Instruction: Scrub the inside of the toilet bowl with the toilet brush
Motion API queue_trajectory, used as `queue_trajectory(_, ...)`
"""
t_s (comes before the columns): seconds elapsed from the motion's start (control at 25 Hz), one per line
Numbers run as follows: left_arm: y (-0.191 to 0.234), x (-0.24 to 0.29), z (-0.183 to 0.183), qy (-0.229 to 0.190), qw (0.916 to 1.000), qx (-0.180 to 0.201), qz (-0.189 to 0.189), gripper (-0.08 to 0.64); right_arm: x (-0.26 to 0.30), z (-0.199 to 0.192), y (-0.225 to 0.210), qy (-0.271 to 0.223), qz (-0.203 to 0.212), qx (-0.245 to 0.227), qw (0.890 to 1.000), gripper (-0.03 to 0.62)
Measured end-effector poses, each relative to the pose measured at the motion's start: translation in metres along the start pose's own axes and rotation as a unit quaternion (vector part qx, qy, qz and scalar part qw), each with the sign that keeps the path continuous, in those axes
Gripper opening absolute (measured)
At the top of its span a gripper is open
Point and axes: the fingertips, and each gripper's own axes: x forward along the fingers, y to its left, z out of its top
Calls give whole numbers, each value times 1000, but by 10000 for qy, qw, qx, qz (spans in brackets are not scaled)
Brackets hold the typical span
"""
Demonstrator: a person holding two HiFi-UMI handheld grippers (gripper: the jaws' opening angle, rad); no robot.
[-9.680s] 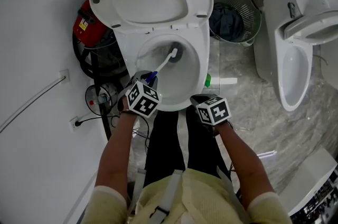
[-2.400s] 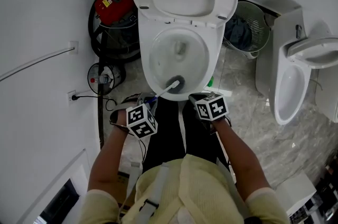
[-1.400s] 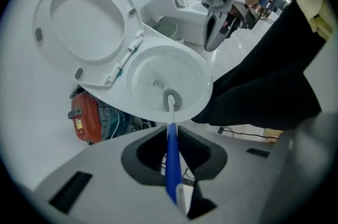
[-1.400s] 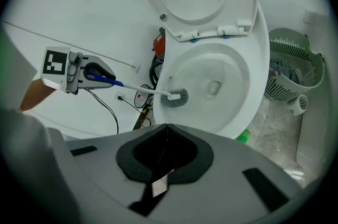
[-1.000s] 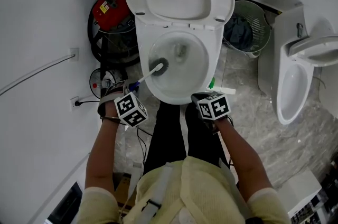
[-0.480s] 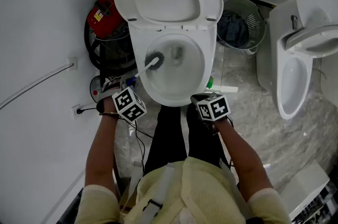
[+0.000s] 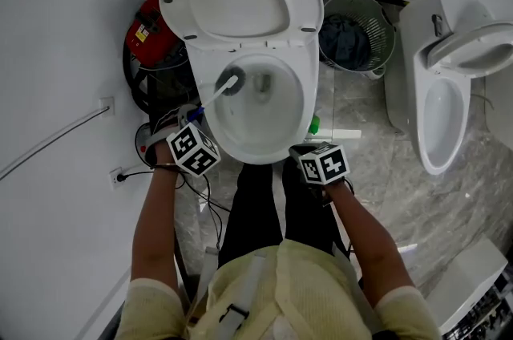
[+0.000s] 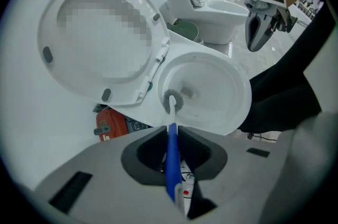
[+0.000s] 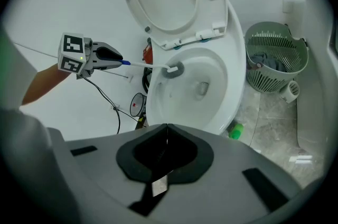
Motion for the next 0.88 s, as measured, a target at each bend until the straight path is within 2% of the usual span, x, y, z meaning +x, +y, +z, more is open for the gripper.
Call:
queue_trajectory(0.24,5,-2,19,-106,9997,202,119,72,-3,1,3,-49,30,1,10000,15)
queue_trajectory(0.68,-4,-29,51,-463,9986,161,171,72,-23,2,4,-169,22,-126,9998,15)
queue_trajectory(0.88,-12,-49,60,-665,9977,19,90,72,-38,13,5,-366,0,-199,9991,15)
